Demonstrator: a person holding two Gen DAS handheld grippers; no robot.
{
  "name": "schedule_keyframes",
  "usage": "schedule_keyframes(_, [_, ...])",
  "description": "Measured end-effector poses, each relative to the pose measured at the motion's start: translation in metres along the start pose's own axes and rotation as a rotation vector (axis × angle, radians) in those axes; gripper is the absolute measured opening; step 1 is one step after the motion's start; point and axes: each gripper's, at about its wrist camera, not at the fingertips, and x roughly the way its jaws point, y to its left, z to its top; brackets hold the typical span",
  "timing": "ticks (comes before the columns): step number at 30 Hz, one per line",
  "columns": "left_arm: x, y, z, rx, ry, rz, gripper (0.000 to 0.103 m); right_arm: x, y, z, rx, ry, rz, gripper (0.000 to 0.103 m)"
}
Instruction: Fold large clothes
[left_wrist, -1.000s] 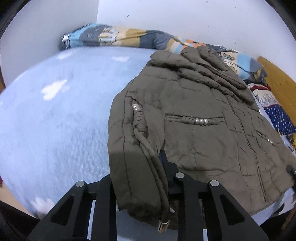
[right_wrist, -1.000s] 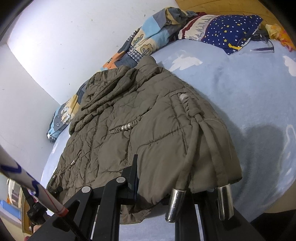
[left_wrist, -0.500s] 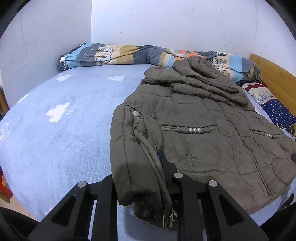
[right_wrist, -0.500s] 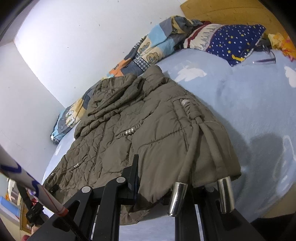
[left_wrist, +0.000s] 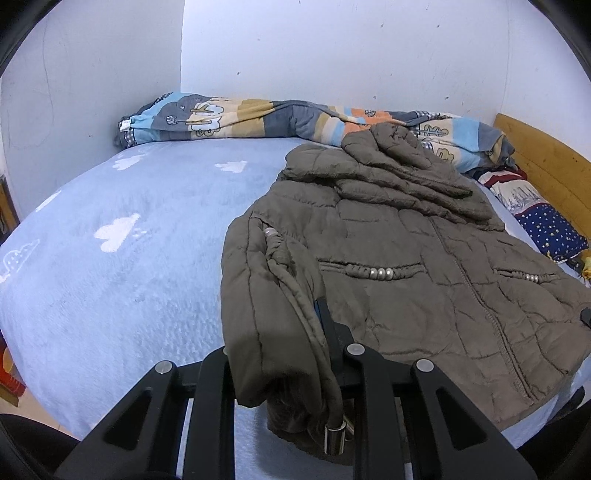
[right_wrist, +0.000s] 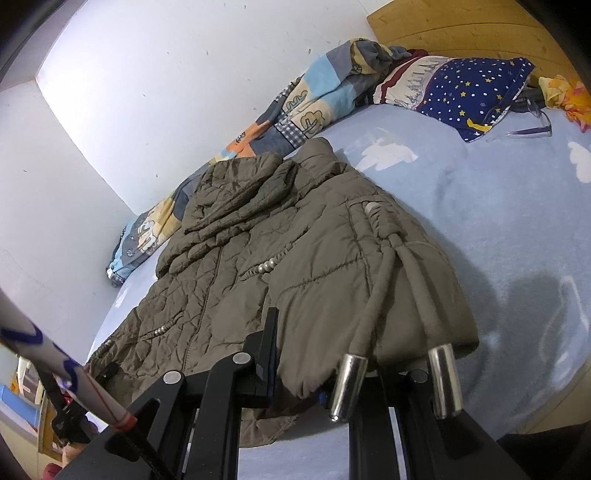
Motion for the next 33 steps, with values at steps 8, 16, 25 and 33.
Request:
schedule_keyframes(8, [-0.011,0.0,0.013,-0.008,-0.032,-0.016,0.021,-0.012,0.003,0.006,-0.003,-0.018,0.027,0.016])
schedule_keyframes(16, [-0.016,0.001,0.034,-0.016,-0.055,-0.034,0.021,-0.017,0.007,0.02,-0.006,-0.034,0.055,0.016])
schedule_keyframes(25, [-0.019,0.0,0.064,-0.027,-0.08,-0.056,0.021,-0.024,0.019,0.047,-0.014,-0.056,0.089,0.016])
schedule_keyframes(33, [-0.018,-0.002,0.105,-0.045,-0.121,-0.071,0.021,-0.025,0.038,0.089,-0.022,-0.082,0.128,0.016])
